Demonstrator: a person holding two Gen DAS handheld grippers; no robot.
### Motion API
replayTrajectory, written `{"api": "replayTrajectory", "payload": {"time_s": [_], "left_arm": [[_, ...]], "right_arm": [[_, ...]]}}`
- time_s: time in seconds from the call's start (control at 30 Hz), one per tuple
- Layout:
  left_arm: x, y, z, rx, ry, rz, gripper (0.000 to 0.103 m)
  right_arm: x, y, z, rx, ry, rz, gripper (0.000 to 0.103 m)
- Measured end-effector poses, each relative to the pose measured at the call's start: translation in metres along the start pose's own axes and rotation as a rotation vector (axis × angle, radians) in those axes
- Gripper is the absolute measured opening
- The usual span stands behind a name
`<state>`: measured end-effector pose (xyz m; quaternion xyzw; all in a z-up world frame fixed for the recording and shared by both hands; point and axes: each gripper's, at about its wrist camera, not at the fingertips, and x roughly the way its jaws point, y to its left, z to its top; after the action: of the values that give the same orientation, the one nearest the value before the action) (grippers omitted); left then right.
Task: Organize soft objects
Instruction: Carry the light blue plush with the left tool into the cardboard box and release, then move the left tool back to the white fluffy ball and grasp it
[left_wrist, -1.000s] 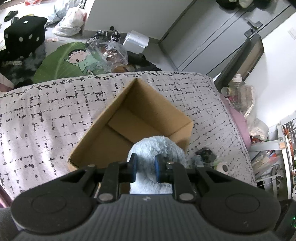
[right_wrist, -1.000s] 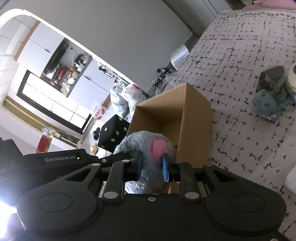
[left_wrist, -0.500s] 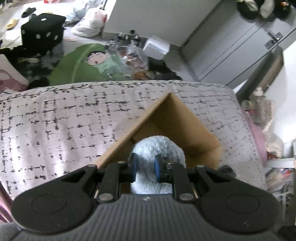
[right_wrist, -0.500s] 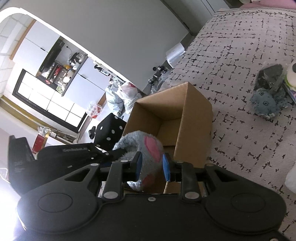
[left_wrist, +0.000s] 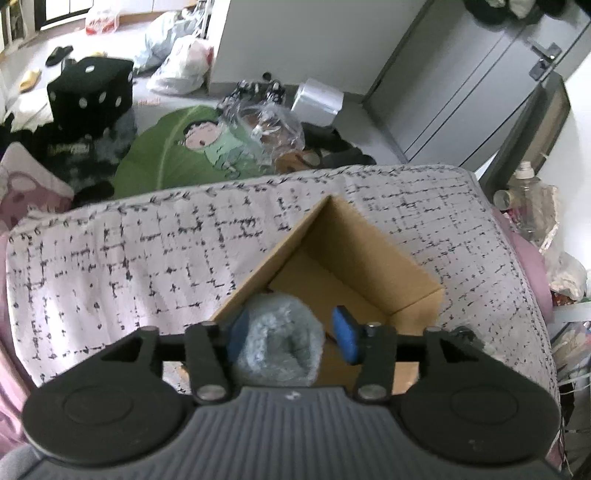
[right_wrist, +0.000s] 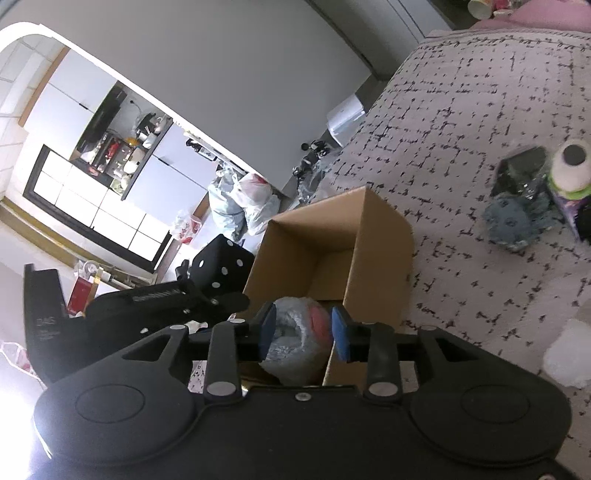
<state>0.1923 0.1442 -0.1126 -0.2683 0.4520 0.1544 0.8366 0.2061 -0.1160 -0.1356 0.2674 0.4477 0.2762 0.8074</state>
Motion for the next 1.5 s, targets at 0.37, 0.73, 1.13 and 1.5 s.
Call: {"api": "replayTrajectory", "payload": {"time_s": [0.37, 0.73, 1.13, 1.5], "left_arm": [[-0.030, -0.038, -0.013, 0.098, -0.032, -0.006, 0.074], [-0.045, -0.073, -0.035, 0.159, -0.036, -0.030, 0.076], [-0.057, -0.122, -0.065, 0.272, -0.046, -0.024, 0.090], [-0.054, -0.162, -0.095, 0.319, -0.016, -0.042, 0.090]], "right_arm": [[-0.044, -0.011, 0.009, -0.036, -0.025, -0.117, 0.062], [-0.078, -0.025, 0.014, -0.052, -0.059, -0.177, 0.085], [-0.123, -0.060, 0.031, -0.009, -0.104, -0.229, 0.094], [-0.144, -0.094, 0.041, 0.045, -0.129, -0.242, 0.103]]}}
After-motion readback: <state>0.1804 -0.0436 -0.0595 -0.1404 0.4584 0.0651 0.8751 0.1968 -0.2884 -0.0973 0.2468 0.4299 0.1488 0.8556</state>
